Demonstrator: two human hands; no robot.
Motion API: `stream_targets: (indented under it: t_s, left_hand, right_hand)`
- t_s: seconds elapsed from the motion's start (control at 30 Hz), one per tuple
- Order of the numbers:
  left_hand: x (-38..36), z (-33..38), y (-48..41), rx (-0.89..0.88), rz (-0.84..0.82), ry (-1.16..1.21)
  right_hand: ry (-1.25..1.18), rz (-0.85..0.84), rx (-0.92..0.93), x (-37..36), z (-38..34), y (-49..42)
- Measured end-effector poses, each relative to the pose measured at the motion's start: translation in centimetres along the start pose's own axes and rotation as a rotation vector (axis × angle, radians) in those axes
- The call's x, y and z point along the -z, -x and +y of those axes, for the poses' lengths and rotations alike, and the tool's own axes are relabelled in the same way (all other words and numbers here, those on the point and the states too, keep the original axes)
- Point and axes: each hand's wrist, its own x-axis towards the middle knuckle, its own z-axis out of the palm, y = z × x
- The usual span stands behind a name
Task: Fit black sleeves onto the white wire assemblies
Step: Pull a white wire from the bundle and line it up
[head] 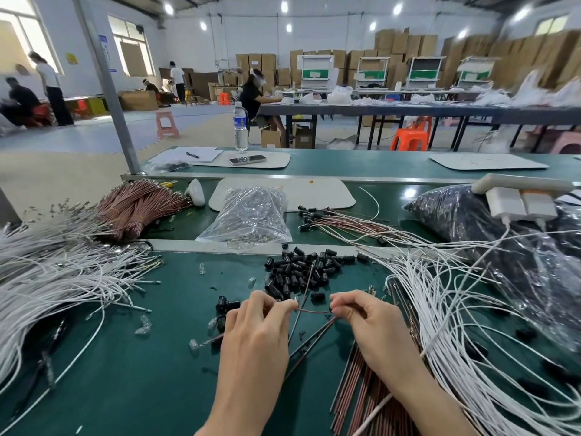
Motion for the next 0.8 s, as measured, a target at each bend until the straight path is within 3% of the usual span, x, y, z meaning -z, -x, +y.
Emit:
stream_targets:
  t_s: [0.23,0.47,0.63,0.8]
  left_hand:
    - [-0.1,0.0,0.2,0.008,-0.014,0.031]
    - [0.1,0.4,0.1,0.081,-0.017,0.14]
    - [0.0,0.5,0.2,0.132,-0.048,0.212]
    - [0.0,0.8,0.3,0.116,-0.058,0.23]
  right_hand:
    - [-0.061,0.027,0.005,0.3,-0.5,0.2]
    - [-0.417,-0.038,-0.153,0.8,-0.7,-0.7]
    - [-0.853,-0.061,-0.287,0.7,-0.9,-0.8]
    - [-1.026,-0.068,-0.333,0.7,-1.2,-0.7]
